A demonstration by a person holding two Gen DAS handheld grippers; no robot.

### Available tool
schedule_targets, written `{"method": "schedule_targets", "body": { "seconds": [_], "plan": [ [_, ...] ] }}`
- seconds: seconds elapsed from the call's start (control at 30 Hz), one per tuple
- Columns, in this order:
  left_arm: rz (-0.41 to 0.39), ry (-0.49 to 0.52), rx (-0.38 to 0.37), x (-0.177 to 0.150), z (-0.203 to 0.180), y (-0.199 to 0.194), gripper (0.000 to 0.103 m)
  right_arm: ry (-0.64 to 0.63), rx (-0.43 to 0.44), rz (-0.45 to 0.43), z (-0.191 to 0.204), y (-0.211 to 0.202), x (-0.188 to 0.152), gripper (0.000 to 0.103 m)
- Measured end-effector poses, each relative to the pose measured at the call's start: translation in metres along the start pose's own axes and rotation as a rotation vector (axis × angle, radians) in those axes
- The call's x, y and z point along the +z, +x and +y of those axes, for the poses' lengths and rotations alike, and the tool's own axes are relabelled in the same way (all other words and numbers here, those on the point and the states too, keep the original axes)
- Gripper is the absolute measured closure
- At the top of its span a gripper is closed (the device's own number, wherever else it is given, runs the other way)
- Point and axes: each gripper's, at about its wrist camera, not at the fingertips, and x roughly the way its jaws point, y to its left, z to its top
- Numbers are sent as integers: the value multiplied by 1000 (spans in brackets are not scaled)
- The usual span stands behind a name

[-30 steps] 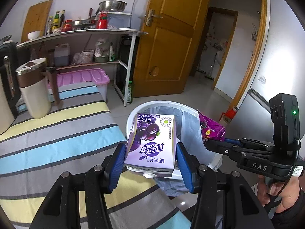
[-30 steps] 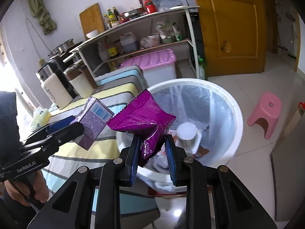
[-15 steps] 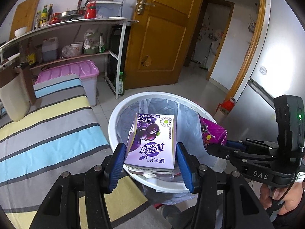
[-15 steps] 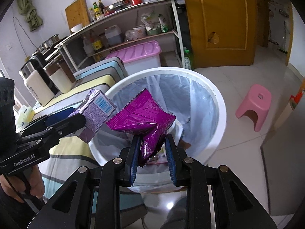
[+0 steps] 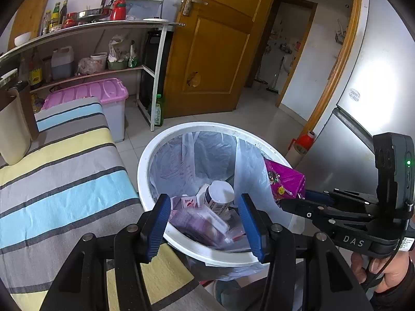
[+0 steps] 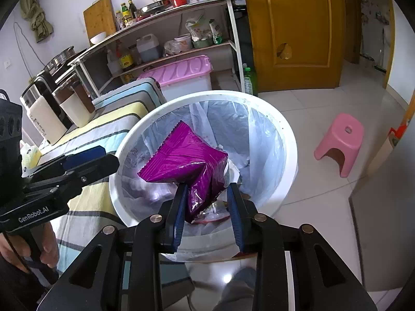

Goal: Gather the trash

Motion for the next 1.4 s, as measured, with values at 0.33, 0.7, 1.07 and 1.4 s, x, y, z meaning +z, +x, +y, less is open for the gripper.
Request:
{"method": "schedule_targets", "body": {
  "seconds": [0.33, 0.7, 1.07, 1.4],
  "plan": [
    [-24, -19, 6, -5, 4, -18, 49, -23, -4, -20, 6, -10, -2, 59],
    [-60, -13, 29, -19, 0, -53, 49, -51, -7, -67, 28, -37, -10, 59],
    [-119, 3, 76, -42, -8, -103, 49, -90, 25, -137, 59, -76, -31, 59],
    [-150, -3, 112, -67, -13, -140, 49, -137, 31, -169, 81, -99, -60, 59]
  ]
}}
